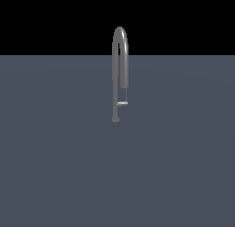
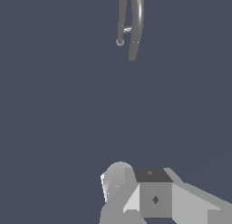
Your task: Turn on the faucet by rotating a designated handle.
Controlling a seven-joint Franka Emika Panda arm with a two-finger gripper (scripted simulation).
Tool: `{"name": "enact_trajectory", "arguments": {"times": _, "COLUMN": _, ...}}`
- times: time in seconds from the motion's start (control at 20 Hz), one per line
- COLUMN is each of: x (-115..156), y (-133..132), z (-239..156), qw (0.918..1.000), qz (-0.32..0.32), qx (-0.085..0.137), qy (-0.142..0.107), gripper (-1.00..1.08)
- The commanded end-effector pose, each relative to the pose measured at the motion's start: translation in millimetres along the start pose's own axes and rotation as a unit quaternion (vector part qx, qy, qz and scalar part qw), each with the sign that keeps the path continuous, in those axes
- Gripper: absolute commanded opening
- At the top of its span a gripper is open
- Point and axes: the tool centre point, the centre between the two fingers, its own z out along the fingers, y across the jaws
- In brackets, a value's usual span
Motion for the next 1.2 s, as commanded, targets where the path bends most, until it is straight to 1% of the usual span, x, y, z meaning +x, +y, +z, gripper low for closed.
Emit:
{"name": "enact_trajectory", "arguments": {"times": 0.0, "x": 0, "y": 0, "z": 0, "qw": 1.0000, "qz": 0.000, "qx": 0.000, "qy": 0.000, "gripper": -1.00}}
{"name": "enact_trajectory", "arguments": {"times": 0.15, "x": 0, "y": 0, "z": -2, "qw": 1.0000, "qz": 0.000, "qx": 0.002, "qy": 0.003, "gripper": -1.00}}
{"name": "enact_trajectory", "arguments": {"times": 0.3, "x": 0, "y": -1, "z": -9, "qw": 0.9999, "qz": 0.002, "qx": 0.008, "qy": 0.011, "gripper": -1.00}}
{"name": "enact_trajectory", "arguments": {"times": 0.45, "x": 0, "y": -1, "z": -21, "qw": 0.9995, "qz": 0.004, "qx": 0.018, "qy": 0.025, "gripper": -1.00}}
{"name": "enact_trajectory", "arguments": {"times": 0.6, "x": 0, "y": -1, "z": -37, "qw": 0.9985, "qz": 0.008, "qx": 0.033, "qy": 0.043, "gripper": -1.00}}
{"name": "enact_trajectory", "arguments": {"times": 0.75, "x": -2, "y": 0, "z": -57, "qw": 0.9963, "qz": 0.012, "qx": 0.054, "qy": 0.065, "gripper": -1.00}}
{"name": "enact_trajectory", "arguments": {"times": 0.85, "x": -3, "y": 1, "z": -73, "qw": 0.9940, "qz": 0.016, "qx": 0.072, "qy": 0.081, "gripper": -1.00}}
{"name": "enact_trajectory", "arguments": {"times": 1.0, "x": -6, "y": 6, "z": -98, "qw": 0.9885, "qz": 0.022, "qx": 0.105, "qy": 0.106, "gripper": -1.00}}
{"name": "enact_trajectory", "arguments": {"times": 1.15, "x": -9, "y": 15, "z": -124, "qw": 0.9809, "qz": 0.030, "qx": 0.143, "qy": 0.129, "gripper": -1.00}}
